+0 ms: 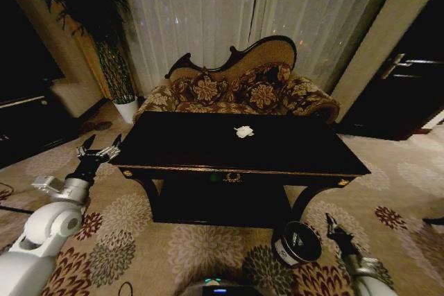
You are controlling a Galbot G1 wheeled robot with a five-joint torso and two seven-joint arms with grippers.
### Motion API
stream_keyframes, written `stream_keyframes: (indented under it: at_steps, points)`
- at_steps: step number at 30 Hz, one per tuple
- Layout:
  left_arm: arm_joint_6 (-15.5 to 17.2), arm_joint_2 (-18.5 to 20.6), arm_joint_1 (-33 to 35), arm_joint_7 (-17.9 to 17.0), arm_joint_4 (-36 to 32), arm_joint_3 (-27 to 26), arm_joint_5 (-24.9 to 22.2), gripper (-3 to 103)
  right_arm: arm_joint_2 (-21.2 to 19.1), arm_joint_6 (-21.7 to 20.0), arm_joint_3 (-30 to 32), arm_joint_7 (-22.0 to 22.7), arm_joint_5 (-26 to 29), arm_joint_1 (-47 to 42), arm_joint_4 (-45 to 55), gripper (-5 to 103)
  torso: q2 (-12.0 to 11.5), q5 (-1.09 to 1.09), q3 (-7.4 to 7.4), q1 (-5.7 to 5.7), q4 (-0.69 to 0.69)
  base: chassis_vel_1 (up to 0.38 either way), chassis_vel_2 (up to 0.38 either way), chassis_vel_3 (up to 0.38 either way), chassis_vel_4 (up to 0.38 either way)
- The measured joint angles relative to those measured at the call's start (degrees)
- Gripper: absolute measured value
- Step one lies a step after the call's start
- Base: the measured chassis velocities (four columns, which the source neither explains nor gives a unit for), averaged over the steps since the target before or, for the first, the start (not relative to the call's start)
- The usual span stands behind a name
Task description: Move to the front of the table and place the trash on the table into the trash bin.
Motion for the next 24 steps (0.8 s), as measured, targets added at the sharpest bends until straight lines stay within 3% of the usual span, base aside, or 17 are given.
stream_keyframes:
  at_steps: [10,12,24]
  points:
    - [0.0,0.0,0.0,0.0,0.0,0.0,0.0,100,0.9,0.9,-4.1,-0.2,-5.8,8.8,-14.4,1,0.0,0.00,0.00,0.00,0.01,0.000,0.000,0.000,0.000]
    - [0.0,0.0,0.0,0.0,0.0,0.0,0.0,100,1.6,1.7,-4.7,-0.5,-9.1,11.1,-19.7,1,0.0,0.00,0.00,0.00,0.00,0.000,0.000,0.000,0.000]
    - [0.0,0.0,0.0,0.0,0.0,0.0,0.0,100,3.0,3.6,-6.0,-1.0,-13.8,15.9,-29.1,-2,0.0,0.00,0.00,0.00,-0.01,0.000,0.000,0.000,0.000]
